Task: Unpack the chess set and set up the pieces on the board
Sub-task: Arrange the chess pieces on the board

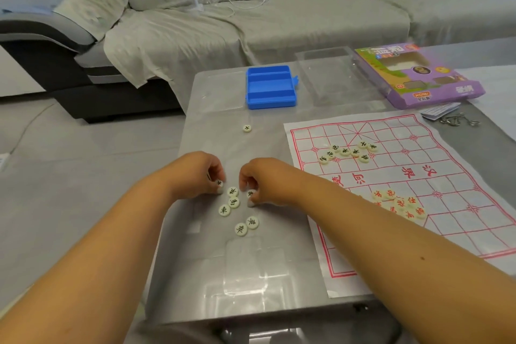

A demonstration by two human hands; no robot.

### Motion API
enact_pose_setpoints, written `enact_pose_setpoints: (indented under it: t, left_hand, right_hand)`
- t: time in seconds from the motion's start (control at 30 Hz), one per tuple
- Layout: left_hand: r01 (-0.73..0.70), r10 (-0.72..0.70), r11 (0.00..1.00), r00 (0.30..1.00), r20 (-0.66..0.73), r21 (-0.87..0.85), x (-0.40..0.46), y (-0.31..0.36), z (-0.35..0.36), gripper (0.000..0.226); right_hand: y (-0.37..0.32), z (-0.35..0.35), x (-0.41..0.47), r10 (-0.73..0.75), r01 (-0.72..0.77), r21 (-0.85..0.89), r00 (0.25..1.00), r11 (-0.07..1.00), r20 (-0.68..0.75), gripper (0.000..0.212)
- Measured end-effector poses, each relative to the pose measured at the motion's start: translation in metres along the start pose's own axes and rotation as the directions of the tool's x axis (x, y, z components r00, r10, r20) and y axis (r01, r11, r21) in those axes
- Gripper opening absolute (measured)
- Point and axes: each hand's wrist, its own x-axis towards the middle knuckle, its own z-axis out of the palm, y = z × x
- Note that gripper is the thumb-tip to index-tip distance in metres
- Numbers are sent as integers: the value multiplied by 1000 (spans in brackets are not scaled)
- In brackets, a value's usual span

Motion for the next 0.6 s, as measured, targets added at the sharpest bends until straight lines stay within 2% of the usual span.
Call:
enact_pose_setpoints:
  t: [0.1, 0.2, 0.43, 0.6]
  left_hand:
    - [-44, 43, 999, 998, 37, 11, -7, 3, 3, 23]
    - [-42, 42, 999, 999, 9, -4, -11, 3, 5, 27]
    - [-11, 11, 1000, 1000, 10, -6, -19, -7, 8, 16]
    - [7, -7, 1000, 1000, -27, 3, -21, -3, 10, 10]
  right_hand:
    - [-5, 5, 4, -2, 2, 4, 998, 1000, -61, 38]
    - [-12, 9, 9, -20, 21, 9, 996, 1000, -82, 42]
    - [-14, 5, 16, 0, -1, -8, 999, 1000, -41, 26]
    - [-14, 2, 8, 63, -65, -141, 998, 988, -19, 28]
